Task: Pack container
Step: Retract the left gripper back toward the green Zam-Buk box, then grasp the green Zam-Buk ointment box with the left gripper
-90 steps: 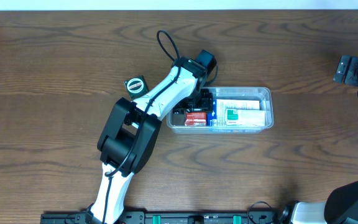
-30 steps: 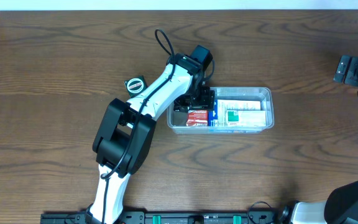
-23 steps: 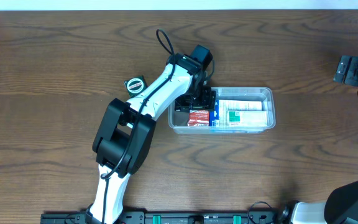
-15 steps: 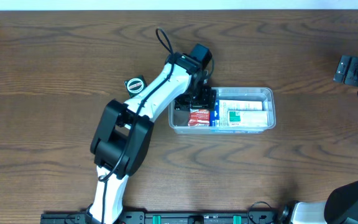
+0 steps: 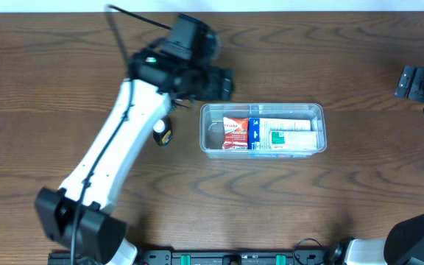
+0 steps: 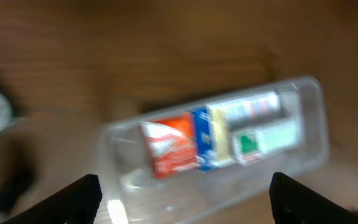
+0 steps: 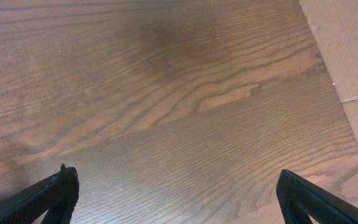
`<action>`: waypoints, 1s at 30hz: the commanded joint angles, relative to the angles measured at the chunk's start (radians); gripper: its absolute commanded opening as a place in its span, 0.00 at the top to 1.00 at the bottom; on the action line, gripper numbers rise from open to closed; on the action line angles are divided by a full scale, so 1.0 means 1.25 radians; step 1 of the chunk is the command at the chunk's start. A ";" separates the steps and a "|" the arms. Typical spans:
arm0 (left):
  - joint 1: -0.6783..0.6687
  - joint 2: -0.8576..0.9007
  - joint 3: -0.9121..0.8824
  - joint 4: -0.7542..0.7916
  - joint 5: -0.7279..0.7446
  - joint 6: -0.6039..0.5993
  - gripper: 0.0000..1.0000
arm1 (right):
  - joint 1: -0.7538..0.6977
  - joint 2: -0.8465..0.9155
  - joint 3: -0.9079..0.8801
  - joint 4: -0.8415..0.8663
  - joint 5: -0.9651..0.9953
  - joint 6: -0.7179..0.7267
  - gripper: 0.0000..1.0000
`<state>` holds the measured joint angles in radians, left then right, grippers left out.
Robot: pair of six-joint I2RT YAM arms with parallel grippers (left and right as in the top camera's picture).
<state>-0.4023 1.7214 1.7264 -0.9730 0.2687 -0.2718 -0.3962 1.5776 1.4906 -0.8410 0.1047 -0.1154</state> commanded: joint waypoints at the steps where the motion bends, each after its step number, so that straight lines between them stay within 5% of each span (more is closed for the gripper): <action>1: 0.067 0.003 0.010 -0.004 -0.148 0.051 0.13 | -0.003 0.005 0.002 -0.001 0.000 0.011 0.01; 6: 0.171 0.049 0.010 0.006 -0.189 0.081 0.09 | -0.003 0.005 0.002 -0.001 0.000 0.011 0.01; 12: 0.233 0.133 0.010 -0.001 -0.185 -0.013 0.09 | -0.003 0.005 0.002 -0.001 0.000 0.011 0.01; 30: 0.240 0.388 0.010 0.055 -0.135 -0.070 0.08 | -0.003 0.005 0.002 -0.001 0.000 0.011 0.01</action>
<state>-0.1020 2.1979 1.7283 -0.9115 0.0982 -0.3202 -0.3962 1.5776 1.4906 -0.8410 0.1047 -0.1154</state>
